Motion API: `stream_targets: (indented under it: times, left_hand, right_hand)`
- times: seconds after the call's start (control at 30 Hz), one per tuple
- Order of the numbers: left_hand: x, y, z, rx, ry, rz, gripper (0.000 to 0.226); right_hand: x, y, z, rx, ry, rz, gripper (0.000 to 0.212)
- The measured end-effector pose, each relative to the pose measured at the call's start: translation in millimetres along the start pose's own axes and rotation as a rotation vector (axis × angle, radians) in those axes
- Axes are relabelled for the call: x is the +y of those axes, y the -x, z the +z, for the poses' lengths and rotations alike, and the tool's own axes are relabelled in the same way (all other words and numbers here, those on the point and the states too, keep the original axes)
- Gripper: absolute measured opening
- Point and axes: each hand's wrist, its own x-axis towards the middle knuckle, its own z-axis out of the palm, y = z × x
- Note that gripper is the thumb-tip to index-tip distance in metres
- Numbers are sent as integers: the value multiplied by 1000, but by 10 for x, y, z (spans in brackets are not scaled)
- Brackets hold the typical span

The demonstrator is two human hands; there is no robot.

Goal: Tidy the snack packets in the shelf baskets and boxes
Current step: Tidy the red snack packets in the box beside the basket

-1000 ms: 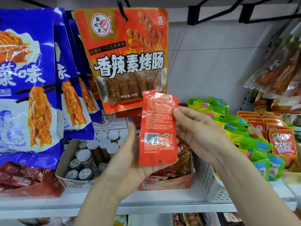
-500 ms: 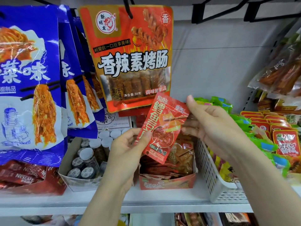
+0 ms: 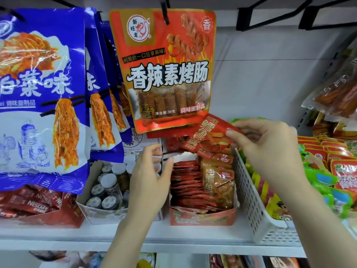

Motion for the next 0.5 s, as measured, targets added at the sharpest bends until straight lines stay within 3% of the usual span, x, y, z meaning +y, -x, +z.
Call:
stream_targets:
  times: [0.17, 0.37, 0.5]
  left_hand:
    - [-49, 44, 139, -409, -351, 100, 83]
    - [-104, 46, 110, -494, -409, 139, 72]
    - [-90, 114, 61, -539, -428, 140, 81]
  right_hand:
    - [80, 102, 158, 45, 250, -222, 7]
    - [148, 148, 441, -40, 301, -292, 7]
    - [196, 152, 647, -132, 320, -292, 10]
